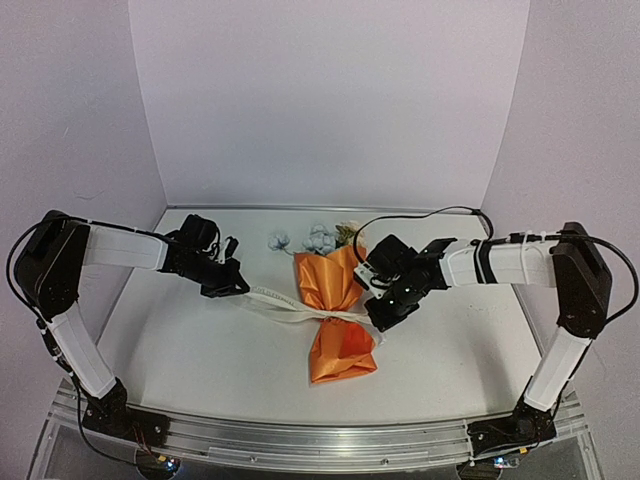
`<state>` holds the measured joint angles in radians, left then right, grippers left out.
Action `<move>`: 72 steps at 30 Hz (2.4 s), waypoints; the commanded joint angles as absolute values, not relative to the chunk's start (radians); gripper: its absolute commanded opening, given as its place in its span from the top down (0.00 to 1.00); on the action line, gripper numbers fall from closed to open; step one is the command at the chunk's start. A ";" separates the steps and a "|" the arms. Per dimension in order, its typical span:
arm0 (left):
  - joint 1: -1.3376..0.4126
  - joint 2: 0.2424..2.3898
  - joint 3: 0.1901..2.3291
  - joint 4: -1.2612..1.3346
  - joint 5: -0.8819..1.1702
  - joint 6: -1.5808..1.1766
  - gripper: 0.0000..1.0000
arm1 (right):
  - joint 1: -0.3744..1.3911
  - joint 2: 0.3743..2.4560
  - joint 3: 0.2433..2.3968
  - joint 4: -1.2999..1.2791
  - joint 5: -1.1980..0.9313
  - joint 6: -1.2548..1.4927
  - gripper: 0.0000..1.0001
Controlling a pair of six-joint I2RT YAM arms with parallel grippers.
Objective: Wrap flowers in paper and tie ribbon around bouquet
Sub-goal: Tie the half-tied ribbon around the folded bouquet.
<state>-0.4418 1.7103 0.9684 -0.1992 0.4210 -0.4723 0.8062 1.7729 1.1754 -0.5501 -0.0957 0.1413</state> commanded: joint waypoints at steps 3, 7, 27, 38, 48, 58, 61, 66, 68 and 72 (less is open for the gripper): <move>-0.418 1.725 0.987 -0.230 0.359 -0.494 1.00 | 0.810 1.669 1.086 -0.568 0.075 0.272 1.00; -0.411 1.732 0.987 -0.233 0.358 -0.499 1.00 | 0.809 1.622 1.020 -0.557 0.158 0.328 1.00; -0.397 1.742 1.003 -0.225 0.416 -0.479 1.00 | 0.817 1.504 0.838 -0.417 0.106 0.394 0.73; -0.397 1.747 1.018 -0.225 0.435 -0.476 1.00 | 0.783 1.607 1.011 -0.480 -0.072 0.105 0.39; -0.397 1.743 1.020 -0.234 0.434 -0.471 1.00 | 0.782 1.625 1.015 -0.514 -0.076 0.179 0.44; -0.397 1.747 1.021 -0.226 0.428 -0.481 1.00 | 0.795 1.629 0.965 -0.455 -0.048 0.266 0.52; -0.397 1.747 1.021 -0.226 0.427 -0.482 1.00 | 0.796 1.639 0.956 -0.433 -0.034 0.285 0.57; -0.397 1.748 1.022 -0.230 0.427 -0.481 1.00 | 0.796 1.654 0.941 -0.379 -0.008 0.305 0.61; -0.397 1.748 1.020 -0.227 0.429 -0.483 1.00 | 0.796 1.660 0.942 -0.368 -0.001 0.310 0.64; -0.397 1.749 1.018 -0.225 0.429 -0.486 1.00 | 0.795 1.662 0.935 -0.357 0.020 0.326 0.77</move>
<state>-0.4026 1.7424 0.9886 -0.2363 0.4248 -0.4896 0.7910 1.6501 0.9467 -0.3977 -0.0328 0.2969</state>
